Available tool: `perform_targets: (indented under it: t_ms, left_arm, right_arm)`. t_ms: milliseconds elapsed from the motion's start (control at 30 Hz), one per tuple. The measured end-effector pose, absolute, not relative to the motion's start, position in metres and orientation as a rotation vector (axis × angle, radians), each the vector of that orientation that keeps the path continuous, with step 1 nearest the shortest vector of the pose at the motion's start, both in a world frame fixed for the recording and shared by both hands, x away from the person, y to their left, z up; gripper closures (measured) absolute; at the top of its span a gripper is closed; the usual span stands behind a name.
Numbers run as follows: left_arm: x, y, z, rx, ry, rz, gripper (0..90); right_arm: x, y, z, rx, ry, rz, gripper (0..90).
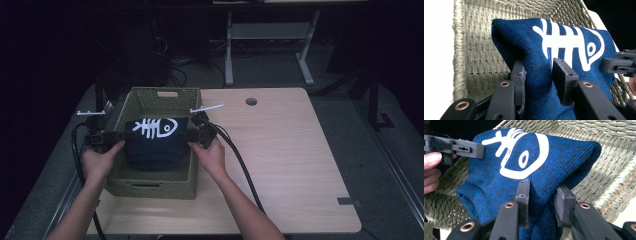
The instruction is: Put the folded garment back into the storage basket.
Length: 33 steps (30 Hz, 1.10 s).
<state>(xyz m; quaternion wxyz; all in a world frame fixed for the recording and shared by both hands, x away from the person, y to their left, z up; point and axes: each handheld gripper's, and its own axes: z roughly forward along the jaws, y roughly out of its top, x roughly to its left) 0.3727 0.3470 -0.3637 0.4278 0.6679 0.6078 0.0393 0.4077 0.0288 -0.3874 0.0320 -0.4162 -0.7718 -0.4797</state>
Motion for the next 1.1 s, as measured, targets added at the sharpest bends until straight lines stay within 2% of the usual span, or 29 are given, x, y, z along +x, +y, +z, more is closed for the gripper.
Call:
perform_targets:
  t_ms: [133,233,400,633,1100]
  left_arm:
    - [0.374,0.346,-0.364,1.674,1.539,0.123,61.2]
    - [0.373,0.346,-0.361,1.692,1.564,0.182,48.7]
    - [0.372,0.346,-0.356,1.705,1.558,0.255,45.3]
    - [0.371,0.348,-0.353,1.677,1.539,0.249,45.7]
    - [0.357,0.328,-0.337,1.633,1.409,0.251,45.2]
  right_arm:
    - [0.406,0.031,-0.386,-1.268,-2.426,-1.462,62.7]
    - [0.399,0.033,-0.375,-1.317,-2.511,-1.493,48.1]
    - [0.398,0.028,-0.364,-1.327,-2.559,-1.536,48.4]
    - [0.398,0.023,-0.359,-1.296,-2.522,-1.546,49.1]
    - [0.399,-0.006,-0.348,-1.206,-2.376,-1.661,43.4]
